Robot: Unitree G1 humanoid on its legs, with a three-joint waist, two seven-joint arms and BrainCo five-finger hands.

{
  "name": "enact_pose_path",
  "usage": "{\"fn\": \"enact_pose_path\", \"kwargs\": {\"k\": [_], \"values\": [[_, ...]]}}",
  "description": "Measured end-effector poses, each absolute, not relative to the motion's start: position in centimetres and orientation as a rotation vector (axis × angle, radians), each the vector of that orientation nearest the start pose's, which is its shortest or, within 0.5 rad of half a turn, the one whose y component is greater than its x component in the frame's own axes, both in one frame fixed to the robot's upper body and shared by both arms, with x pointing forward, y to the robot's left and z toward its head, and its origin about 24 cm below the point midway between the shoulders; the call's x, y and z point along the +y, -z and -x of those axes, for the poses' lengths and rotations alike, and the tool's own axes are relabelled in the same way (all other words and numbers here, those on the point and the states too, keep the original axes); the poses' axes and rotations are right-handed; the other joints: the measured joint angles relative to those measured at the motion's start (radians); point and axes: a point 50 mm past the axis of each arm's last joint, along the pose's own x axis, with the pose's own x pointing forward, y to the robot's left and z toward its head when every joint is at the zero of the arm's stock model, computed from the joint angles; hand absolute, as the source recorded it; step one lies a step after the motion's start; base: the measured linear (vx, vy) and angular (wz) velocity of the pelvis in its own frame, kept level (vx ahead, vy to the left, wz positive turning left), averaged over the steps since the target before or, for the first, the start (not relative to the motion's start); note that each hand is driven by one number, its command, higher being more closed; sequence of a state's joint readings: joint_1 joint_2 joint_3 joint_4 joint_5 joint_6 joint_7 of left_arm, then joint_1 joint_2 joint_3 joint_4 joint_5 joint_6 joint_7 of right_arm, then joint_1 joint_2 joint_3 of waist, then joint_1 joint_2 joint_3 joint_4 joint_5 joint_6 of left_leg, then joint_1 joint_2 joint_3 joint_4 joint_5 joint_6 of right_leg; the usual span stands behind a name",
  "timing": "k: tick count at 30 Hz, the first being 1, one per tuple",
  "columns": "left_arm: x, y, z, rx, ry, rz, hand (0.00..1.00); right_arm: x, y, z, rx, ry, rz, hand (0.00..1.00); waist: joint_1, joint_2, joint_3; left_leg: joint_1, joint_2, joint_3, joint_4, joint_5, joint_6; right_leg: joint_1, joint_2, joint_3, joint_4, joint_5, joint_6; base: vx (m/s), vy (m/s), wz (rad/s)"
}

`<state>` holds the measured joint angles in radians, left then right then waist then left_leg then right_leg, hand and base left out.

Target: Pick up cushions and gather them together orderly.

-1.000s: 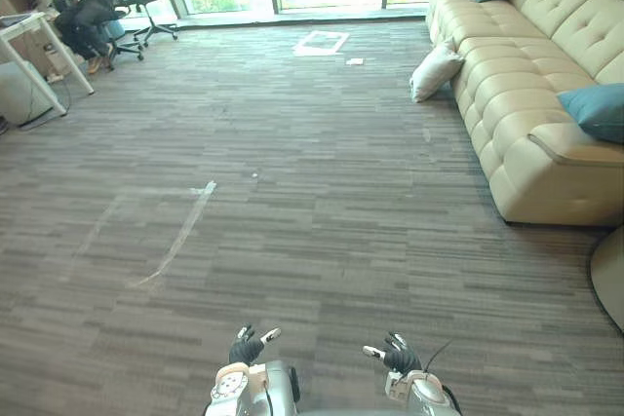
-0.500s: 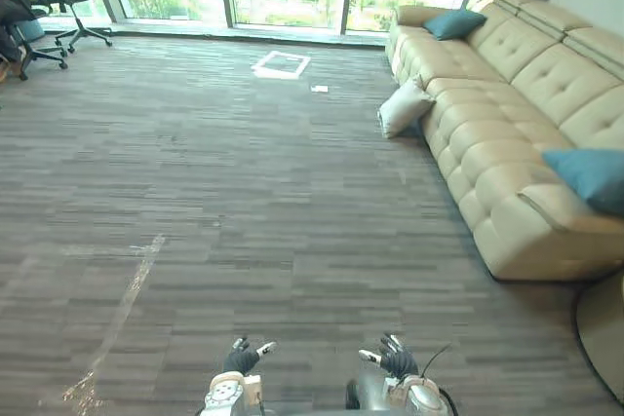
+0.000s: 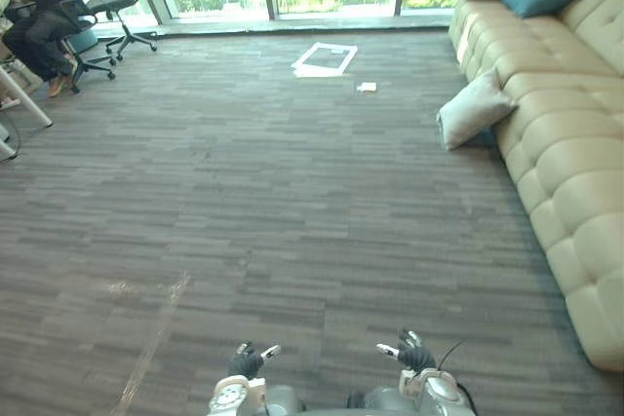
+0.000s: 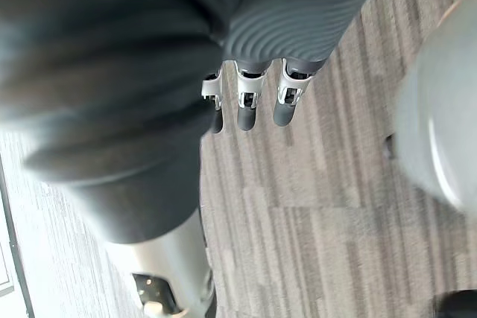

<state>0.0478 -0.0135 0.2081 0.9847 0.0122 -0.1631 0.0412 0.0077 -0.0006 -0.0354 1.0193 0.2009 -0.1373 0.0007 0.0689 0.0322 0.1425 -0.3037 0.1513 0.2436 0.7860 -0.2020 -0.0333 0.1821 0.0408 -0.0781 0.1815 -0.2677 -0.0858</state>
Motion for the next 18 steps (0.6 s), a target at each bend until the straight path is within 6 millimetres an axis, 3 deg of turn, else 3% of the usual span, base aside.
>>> {"fn": "enact_pose_path", "kwargs": {"k": [2,3,5,6,8,9,10,11,14,16,18], "values": [[17.9,14.6,-13.1,0.861,-0.246,0.071,0.0,-15.7,14.7,-14.1,0.884,0.154,-0.195,0.0,0.005,-0.006,-0.005,-0.032,-0.024,-0.004,-0.274,0.021,-0.009,0.065,-0.022,0.035,-0.052,-0.033,0.03,0.55,0.115,-0.67],[18.1,14.6,-13.0,0.861,-0.252,0.073,0.0,-15.8,14.8,-13.8,0.89,0.158,-0.192,0.0,0.012,-0.014,-0.018,-0.046,-0.045,-0.016,-0.428,0.062,-0.018,0.1,-0.042,0.063,-0.078,-0.063,0.051,0.73,0.239,-0.8],[18.4,14.6,-12.8,0.862,-0.266,0.067,0.0,-15.7,15.0,-13.3,0.907,0.164,-0.192,0.0,0.029,-0.039,-0.036,-0.04,-0.069,-0.02,-0.476,0.192,0.004,0.144,-0.082,0.11,-0.073,-0.091,0.094,0.81,0.308,-0.84],[19.4,14.5,-12.8,0.864,-0.282,0.04,0.0,-15.4,15.1,-12.9,0.919,0.165,-0.203,0.0,0.041,-0.088,-0.069,-0.025,-0.113,0.019,-0.453,0.216,0.051,0.103,-0.144,0.153,0.049,-0.111,0.136,1.02,0.412,-0.69],[20.1,14.5,-12.9,0.869,-0.292,0.025,0.0,-14.7,15.2,-12.6,0.926,0.158,-0.219,0.0,0.036,-0.134,-0.07,0.044,-0.149,0.053,-0.452,0.151,0.082,-0.006,-0.177,0.199,0.339,-0.034,0.195,0.94,0.404,-0.47],[20.3,14.5,-13.1,0.877,-0.286,0.014,0.0,-14.5,15.1,-12.6,0.919,0.151,-0.223,0.0,0.033,-0.14,-0.062,0.116,-0.161,0.048,-0.465,0.107,0.089,-0.107,-0.171,0.215,0.59,0.088,0.224,0.55,0.254,-0.29],[20.2,14.7,-12.9,0.895,-0.278,0.009,0.0,-14.5,15.1,-12.7,0.915,0.142,-0.222,0.0,0.029,-0.134,-0.055,0.181,-0.166,0.048,-0.478,0.081,0.094,-0.16,-0.167,0.215,0.743,0.114,0.232,0.73,0.316,-0.3],[19.8,14.8,-12.8,0.91,-0.262,0.006,0.0,-14.6,15.1,-12.6,0.915,0.145,-0.219,0.0,0.02,-0.12,-0.045,0.272,-0.172,0.047,-0.506,0.061,0.1,-0.215,-0.158,0.196,0.866,0.105,0.221,0.56,0.225,-0.2],[18.2,14.9,-13.4,0.914,-0.197,0.005,0.0,-15.1,14.7,-13.0,0.873,0.151,-0.212,0.0,-0.007,-0.084,-0.04,0.448,-0.169,0.03,-0.617,0.023,0.123,-0.411,-0.126,0.073,0.907,0.031,0.172,0.48,0.164,-0.07],[17.2,14.9,-14.2,0.911,-0.166,0.016,0.0,-15.1,14.4,-13.8,0.846,0.15,-0.21,0.0,-0.032,-0.092,-0.03,0.535,-0.174,0.019,-0.686,0.001,0.114,-0.502,-0.125,-0.025,0.754,-0.006,0.133,0.5,0.08,0.34],[16.0,14.8,-14.6,0.903,-0.146,0.04,0.0,-15.3,14.2,-14.3,0.834,0.148,-0.204,0.0,-0.032,-0.092,-0.029,0.583,-0.174,0.017,-0.711,-0.021,0.121,-0.534,-0.115,-0.099,0.469,0.035,0.112,0.49,0.012,0.36]]}}
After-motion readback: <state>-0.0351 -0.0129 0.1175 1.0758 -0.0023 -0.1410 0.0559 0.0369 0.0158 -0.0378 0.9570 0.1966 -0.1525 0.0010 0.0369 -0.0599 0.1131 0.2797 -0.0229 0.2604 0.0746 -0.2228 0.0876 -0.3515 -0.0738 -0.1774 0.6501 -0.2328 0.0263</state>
